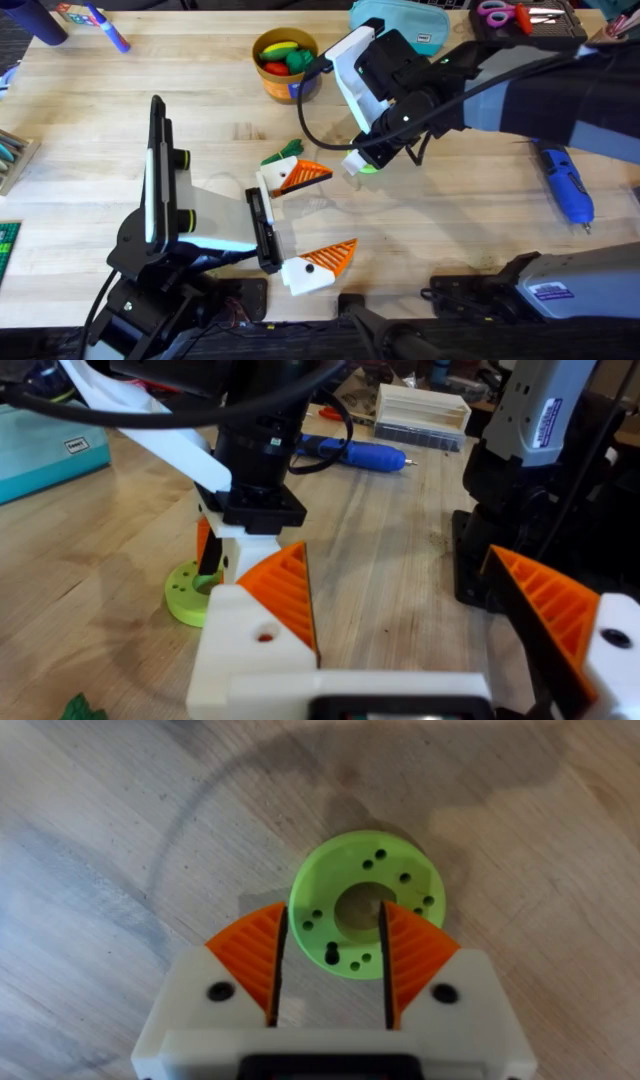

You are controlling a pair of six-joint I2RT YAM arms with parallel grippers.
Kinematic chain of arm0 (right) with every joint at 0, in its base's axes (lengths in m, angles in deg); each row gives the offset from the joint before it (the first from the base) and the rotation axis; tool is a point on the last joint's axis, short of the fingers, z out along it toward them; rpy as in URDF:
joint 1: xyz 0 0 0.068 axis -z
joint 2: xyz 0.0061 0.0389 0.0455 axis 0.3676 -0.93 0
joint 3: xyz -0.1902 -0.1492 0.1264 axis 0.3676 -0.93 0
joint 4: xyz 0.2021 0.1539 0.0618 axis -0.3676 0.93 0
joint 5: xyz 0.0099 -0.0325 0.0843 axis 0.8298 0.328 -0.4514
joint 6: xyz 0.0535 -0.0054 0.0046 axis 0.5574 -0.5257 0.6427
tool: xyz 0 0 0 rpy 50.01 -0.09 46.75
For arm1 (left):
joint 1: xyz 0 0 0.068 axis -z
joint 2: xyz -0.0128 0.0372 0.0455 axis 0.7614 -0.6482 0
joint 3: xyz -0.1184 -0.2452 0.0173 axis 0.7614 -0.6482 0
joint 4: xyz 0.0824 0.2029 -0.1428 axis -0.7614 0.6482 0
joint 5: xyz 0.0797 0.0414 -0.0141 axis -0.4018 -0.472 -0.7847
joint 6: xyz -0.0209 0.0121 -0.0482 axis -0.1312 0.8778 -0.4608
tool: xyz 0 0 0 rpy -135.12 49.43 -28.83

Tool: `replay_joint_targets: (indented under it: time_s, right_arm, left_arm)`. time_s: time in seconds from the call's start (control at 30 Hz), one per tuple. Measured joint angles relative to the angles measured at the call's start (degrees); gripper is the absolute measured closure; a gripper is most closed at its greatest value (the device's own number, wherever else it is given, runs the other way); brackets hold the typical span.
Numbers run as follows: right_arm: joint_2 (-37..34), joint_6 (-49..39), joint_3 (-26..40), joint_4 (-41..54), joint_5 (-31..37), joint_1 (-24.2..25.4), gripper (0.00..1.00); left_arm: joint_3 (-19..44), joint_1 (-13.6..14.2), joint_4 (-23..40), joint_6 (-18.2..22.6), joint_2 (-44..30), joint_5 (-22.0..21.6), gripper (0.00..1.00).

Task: Pick up the gripper from the table and insert it into the empty holder that is missing its gripper. Then pick up a screw, insert it into the mounting hole, and use the screwdriver to tighten it. Finally, clean up the table by picking up the vegetable and placing it into the bucket.

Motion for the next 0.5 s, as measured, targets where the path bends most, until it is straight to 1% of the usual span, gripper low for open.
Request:
replay_joint_targets:
  time_s: [0.5]
  right_arm:
    - [-0.38, 0.02, 0.37, 5.85, 0.08, -0.02, 0.519]
  left_arm:
    - [0.00, 0.00, 0.00, -0.04, 0.00, -0.02, 0.011]
